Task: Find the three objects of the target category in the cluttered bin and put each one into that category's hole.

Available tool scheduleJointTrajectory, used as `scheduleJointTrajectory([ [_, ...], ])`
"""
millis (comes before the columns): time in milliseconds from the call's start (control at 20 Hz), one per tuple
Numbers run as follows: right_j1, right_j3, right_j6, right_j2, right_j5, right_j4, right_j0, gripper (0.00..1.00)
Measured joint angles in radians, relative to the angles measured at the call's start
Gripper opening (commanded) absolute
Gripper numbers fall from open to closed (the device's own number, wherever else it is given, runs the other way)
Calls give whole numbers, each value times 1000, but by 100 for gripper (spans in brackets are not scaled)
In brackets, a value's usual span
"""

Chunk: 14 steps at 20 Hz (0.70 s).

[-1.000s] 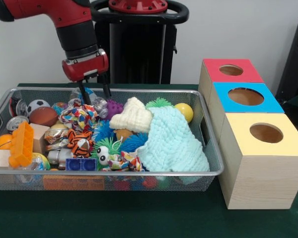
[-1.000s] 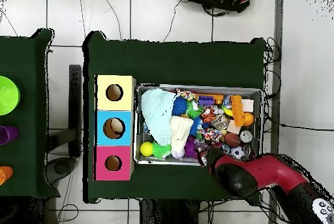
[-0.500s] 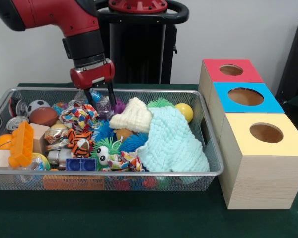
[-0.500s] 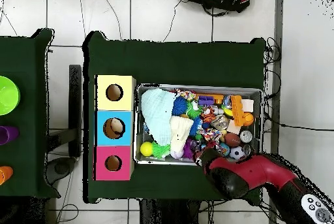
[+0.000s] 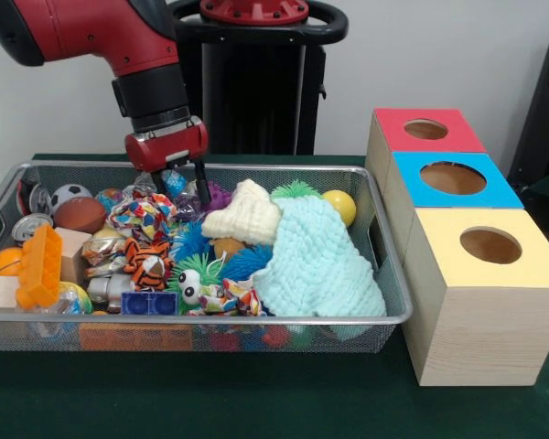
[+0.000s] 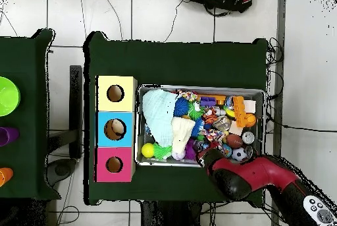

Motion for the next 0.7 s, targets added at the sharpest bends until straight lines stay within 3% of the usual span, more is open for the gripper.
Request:
scheduleJointTrajectory([
  [50,0,0,0,0,0,0,0,100],
  [100,0,0,0,0,0,0,0,0],
  [700,0,0,0,0,0,21,-1,0],
])
